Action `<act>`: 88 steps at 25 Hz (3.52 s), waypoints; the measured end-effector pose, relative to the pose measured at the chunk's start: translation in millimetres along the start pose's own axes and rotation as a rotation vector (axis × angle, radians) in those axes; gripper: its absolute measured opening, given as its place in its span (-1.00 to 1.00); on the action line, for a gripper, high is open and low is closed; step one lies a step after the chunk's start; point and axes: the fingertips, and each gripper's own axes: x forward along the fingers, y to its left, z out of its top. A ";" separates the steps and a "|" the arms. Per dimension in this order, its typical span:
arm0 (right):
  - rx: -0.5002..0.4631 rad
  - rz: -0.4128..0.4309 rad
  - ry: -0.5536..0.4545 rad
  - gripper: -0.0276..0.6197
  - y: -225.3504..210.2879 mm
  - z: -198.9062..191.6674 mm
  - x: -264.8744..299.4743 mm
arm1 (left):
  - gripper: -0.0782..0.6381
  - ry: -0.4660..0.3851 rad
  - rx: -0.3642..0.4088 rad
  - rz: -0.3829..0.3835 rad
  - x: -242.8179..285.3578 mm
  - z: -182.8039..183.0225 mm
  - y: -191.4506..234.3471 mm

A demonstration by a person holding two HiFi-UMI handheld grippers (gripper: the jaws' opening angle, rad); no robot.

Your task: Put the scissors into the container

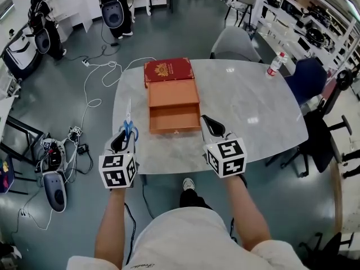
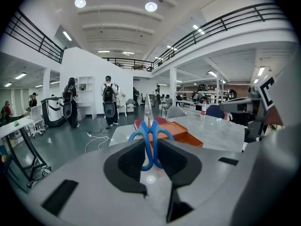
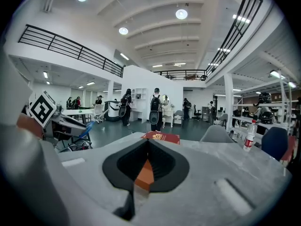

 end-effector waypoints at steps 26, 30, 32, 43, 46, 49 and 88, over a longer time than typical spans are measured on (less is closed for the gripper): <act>0.012 0.132 0.059 -0.90 -98.5 -4.8 115.0 | -0.55 0.267 0.461 -0.246 128.9 -10.2 -56.6; 0.019 0.151 0.070 -0.90 -106.8 -10.4 128.6 | -0.55 0.305 0.512 -0.287 138.3 -16.0 -66.8; 0.024 0.154 0.077 -0.90 -109.0 -14.6 133.9 | -0.55 0.317 0.538 -0.318 144.3 -19.8 -71.5; 0.055 0.077 0.111 -0.90 -114.3 -26.0 149.1 | -0.55 0.396 0.802 -0.532 173.3 -47.3 -87.1; 0.068 0.043 0.120 -0.90 -112.5 -27.7 153.0 | -0.55 0.413 0.869 -0.581 180.3 -52.2 -87.6; 0.080 0.018 0.129 -0.90 -107.9 -30.0 154.7 | -0.55 0.430 0.921 -0.627 185.6 -56.5 -90.6; 0.138 -0.094 0.177 -0.90 -119.0 -50.9 145.8 | -0.55 0.751 1.023 -0.790 216.8 -99.2 -102.7</act>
